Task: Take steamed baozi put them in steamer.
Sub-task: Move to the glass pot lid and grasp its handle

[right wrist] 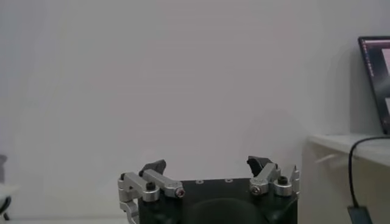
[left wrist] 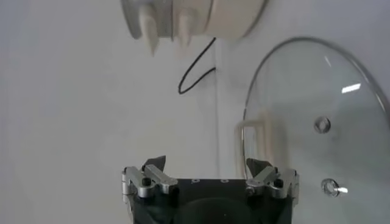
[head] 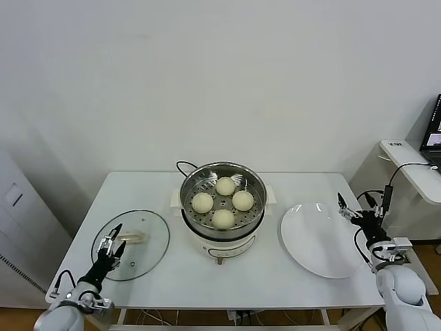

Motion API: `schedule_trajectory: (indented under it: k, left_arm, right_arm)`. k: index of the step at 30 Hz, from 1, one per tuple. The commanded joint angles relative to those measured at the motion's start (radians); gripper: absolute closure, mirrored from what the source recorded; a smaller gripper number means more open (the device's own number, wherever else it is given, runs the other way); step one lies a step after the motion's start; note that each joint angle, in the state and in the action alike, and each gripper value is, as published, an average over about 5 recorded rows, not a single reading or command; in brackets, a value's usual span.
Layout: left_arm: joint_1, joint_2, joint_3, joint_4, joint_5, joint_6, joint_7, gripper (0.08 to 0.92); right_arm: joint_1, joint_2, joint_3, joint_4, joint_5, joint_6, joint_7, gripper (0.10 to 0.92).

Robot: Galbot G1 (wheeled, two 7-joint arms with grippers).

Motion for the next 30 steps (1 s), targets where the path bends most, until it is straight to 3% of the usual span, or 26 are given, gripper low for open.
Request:
schedule_trajectory:
  k: [1, 13, 19, 30]
  left_arm:
    - [-0.082, -0.065, 0.006, 0.093, 0.098, -0.008, -0.018, 0.177]
    - [-0.131, -0.1, 0.006, 0.111, 0.043, 0.033, 0.007, 0.187]
    - [-0.129, -0.116, 0.004, 0.12, 0.04, 0.022, 0.007, 0.324]
    - [-0.109, -0.135, -0.045, 0.104, 0.071, -0.021, -0.046, 0.653]
  right_arm:
    - [-0.016, 0.033, 0.016, -0.018, -0.048, 0.013, -0.015, 0.203]
    - [-0.009, 0.032, 0.018, -0.037, -0.054, 0.009, -0.042, 0.203]
    - [-0.002, 0.031, 0.026, -0.032, -0.047, 0.004, -0.039, 0.203]
    - [0.007, 0.032, 0.029, -0.029, -0.041, -0.005, -0.035, 0.203]
